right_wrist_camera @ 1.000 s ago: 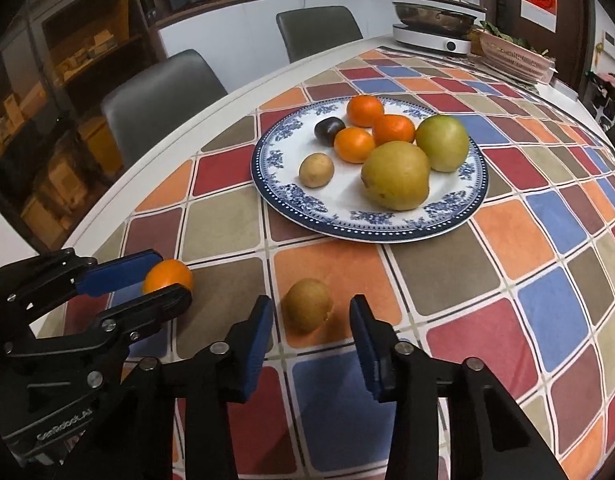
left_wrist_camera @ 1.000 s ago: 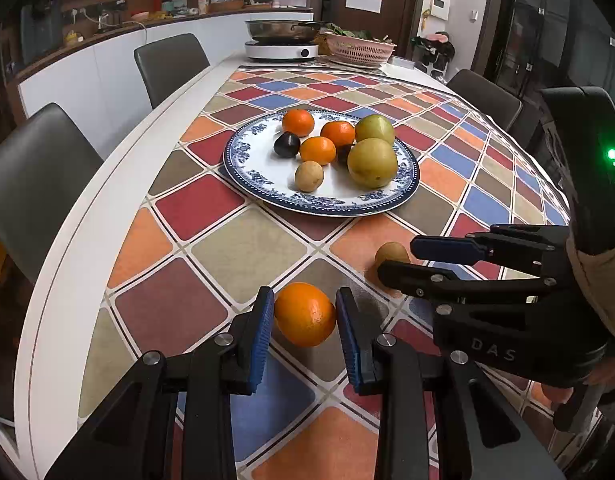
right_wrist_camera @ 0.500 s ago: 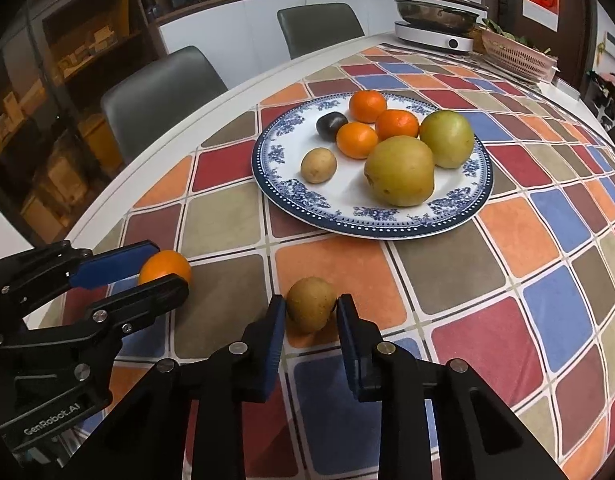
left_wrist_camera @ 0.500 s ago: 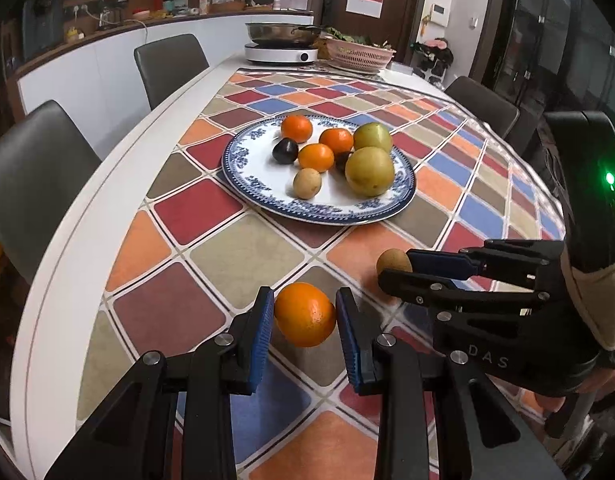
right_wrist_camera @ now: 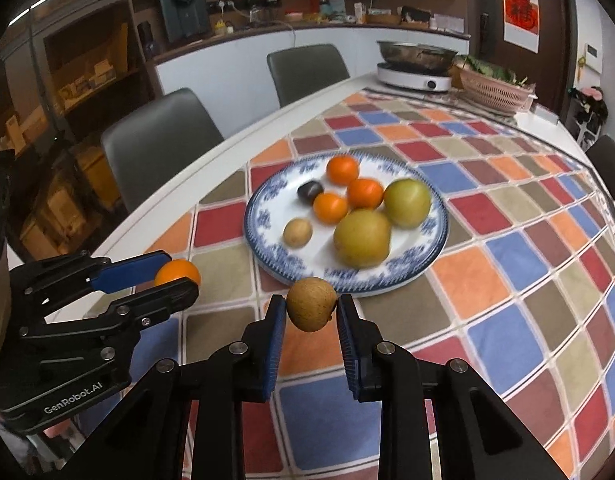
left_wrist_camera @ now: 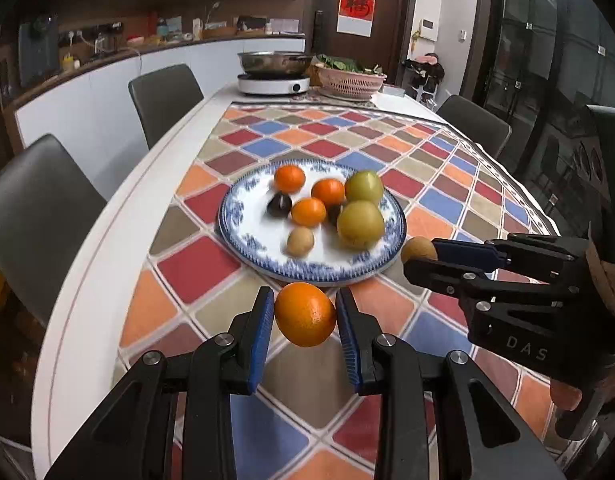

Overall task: Organize fruits
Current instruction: 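Carry the orange and kiwi onto the plate and open both grippers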

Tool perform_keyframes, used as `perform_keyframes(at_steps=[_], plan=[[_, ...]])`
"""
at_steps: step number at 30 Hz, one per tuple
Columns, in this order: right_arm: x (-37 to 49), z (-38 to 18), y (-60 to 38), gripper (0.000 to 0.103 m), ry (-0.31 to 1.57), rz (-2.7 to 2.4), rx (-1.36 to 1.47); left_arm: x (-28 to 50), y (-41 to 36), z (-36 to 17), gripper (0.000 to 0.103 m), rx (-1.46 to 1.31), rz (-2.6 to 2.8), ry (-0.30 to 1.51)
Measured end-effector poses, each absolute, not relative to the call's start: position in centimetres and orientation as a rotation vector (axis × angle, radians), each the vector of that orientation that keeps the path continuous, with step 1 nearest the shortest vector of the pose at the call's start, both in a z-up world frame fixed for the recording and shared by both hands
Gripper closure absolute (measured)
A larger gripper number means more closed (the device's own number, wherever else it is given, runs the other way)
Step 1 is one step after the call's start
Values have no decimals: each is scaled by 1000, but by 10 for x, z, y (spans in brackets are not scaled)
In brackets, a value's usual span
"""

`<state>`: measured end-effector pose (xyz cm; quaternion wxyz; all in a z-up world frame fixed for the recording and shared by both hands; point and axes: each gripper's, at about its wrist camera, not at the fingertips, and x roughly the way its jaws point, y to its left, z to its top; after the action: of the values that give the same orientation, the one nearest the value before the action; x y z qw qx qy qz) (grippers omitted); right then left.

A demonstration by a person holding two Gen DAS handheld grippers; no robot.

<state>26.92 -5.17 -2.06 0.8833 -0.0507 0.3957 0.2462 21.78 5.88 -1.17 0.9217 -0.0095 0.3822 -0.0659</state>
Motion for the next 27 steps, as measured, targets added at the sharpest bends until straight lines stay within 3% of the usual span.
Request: perform_keyframes(at_steps=[14, 27], plan=[[317, 3, -51, 76, 764, 472, -104, 273, 66, 6, 71, 15, -122, 743], [370, -16, -45, 76, 807, 452, -96, 331, 68, -23, 71, 2, -157, 816]])
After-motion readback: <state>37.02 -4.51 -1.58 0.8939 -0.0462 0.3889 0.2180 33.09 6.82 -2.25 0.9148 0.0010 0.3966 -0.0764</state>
